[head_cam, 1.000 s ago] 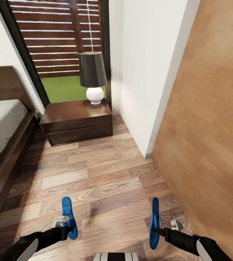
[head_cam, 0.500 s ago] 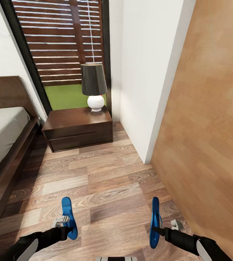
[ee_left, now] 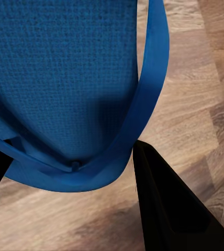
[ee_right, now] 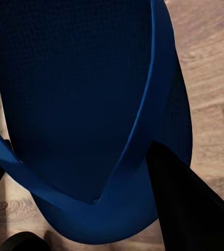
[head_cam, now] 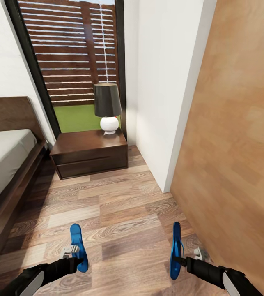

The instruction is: In the bedroom, move the book from the bed onto either nightstand, and place the two sandals side by side next to the bed.

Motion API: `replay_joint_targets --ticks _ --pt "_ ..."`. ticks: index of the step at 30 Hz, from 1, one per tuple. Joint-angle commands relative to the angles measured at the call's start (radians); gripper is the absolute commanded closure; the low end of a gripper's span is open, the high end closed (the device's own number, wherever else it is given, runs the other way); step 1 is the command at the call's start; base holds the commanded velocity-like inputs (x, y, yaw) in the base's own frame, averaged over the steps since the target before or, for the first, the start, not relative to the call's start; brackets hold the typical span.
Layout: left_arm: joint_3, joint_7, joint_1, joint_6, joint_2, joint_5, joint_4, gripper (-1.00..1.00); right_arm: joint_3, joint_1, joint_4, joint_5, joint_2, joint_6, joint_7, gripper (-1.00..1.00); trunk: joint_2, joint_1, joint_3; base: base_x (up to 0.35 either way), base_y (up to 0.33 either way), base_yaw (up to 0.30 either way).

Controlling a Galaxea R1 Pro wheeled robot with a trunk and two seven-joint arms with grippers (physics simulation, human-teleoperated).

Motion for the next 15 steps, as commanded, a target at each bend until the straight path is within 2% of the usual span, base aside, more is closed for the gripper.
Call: replay_joint_targets --ticks 1,15 --pt "-0.004 0.001 -0.001 0.007 -0.002 0.009 -0.001 1.00 -0.002 0.000 0.000 -0.006 0.000 0.008 0.002 1.00 0.000 -0.001 0.003 0.000 0.000 0.000" --pt "-0.004 0.001 -0.001 0.007 -0.009 0.009 0.000 1.00 -0.002 -0.001 0.000 -0.006 0.000 0.008 0.004 1.00 0.003 -0.007 0.057 0.000 0.000 0.000"
